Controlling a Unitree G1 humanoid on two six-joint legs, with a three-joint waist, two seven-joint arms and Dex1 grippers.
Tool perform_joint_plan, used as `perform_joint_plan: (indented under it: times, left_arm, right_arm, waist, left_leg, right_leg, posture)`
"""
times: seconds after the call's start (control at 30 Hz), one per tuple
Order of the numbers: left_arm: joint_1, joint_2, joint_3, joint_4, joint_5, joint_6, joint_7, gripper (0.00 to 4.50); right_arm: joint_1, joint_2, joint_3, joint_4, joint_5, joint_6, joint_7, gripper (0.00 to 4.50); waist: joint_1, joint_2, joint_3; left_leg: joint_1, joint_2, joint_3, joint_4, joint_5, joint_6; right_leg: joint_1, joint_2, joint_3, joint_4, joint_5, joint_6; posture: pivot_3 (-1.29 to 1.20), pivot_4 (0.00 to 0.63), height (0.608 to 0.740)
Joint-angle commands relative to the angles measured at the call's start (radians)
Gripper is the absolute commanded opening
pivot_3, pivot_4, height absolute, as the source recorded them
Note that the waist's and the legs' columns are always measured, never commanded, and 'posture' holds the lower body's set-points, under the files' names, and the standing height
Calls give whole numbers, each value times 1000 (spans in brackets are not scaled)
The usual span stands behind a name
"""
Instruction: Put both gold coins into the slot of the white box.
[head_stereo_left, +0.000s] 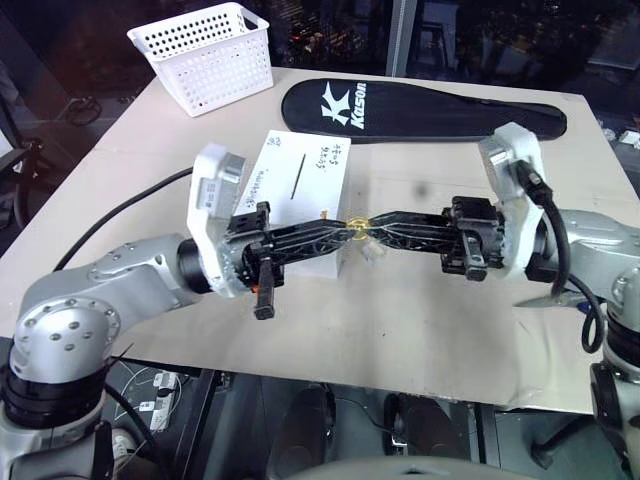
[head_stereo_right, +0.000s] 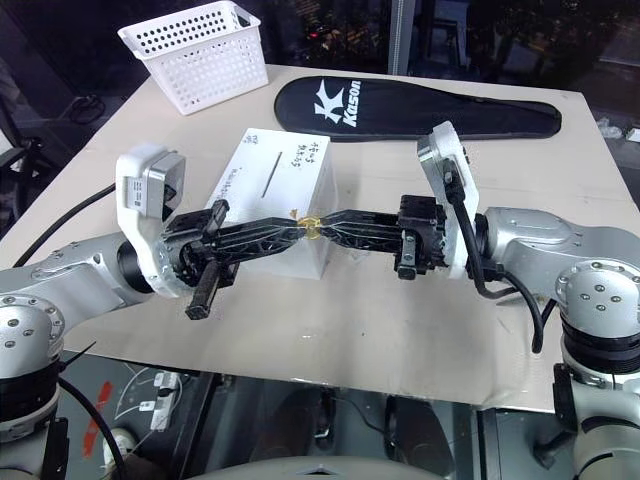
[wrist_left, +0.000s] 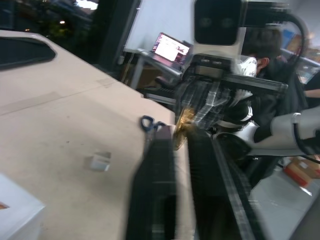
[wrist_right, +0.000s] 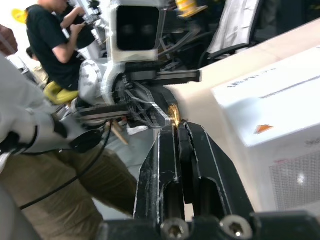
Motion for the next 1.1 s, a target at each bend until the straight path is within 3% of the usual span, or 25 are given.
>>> perform_joint_plan:
  times: [0.03, 0.27, 0.4, 0.53, 0.6, 0.8, 1.1]
  left_arm:
    - [-2, -1, 14, -25, -36, -3, -20, 42]
    - [42, 4, 48, -20, -14, -10, -53, 42]
    - [112, -9, 108, -67, 0, -48, 14, 0]
    - [146, -47, 143, -150, 173, -122, 216, 0]
    - [107, -48, 108, -171, 274, -113, 365, 0]
    - [-83, -78, -40, -185, 544, -2, 726, 0]
    - [-345, -298, -100, -80, 447, 372, 1084, 0]
  right_arm:
    - [-21, 1, 6, -26, 36, -27, -10, 0]
    - [-17, -12, 19, -38, 1, -45, -7, 0]
    - [14, -47, 0, -47, -48, -68, 32, 1203]
    - [79, -183, 2, -76, -336, -200, 139, 3101]
    - [108, -220, -13, -63, -387, -243, 190, 4044]
    - [128, -244, -12, -24, -479, -306, 262, 4044]
    - [105, -269, -15, 10, -532, -309, 341, 4044]
  waist:
    - [0, 0, 0]
    - [-1, 0, 0]
    - [-1, 0, 0]
    - [11, 0, 0]
    - [20, 0, 0]
    - [24, -1, 0]
    - [24, -2, 1]
  left_leg:
    - [0, 0, 0, 0, 0, 0]
    - [0, 0, 0, 0, 0, 0]
    - [0, 0, 0, 0, 0, 0]
    - [-1, 0, 0, 0, 0, 0]
    - [0, 0, 0, 0, 0, 0]
    - [0, 0, 0, 0, 0, 0]
    - [-1, -1, -2, 1, 2, -3]
  right_leg:
    - [0, 0, 0, 0, 0, 0]
    - [0, 0, 0, 0, 0, 0]
    - [0, 0, 0, 0, 0, 0]
    - [0, -1, 0, -1, 0, 0]
    - [0, -1, 0, -2, -1, 2]
    - [1, 0, 0, -1, -1, 4]
    - [2, 0, -1, -2, 0, 2]
  posture:
    - [0, 150, 740]
    - [0, 150, 740]
    - [0, 150, 740]
    - [0, 150, 740]
    - [0, 150, 740]
    - [0, 150, 740]
    - [0, 150, 740]
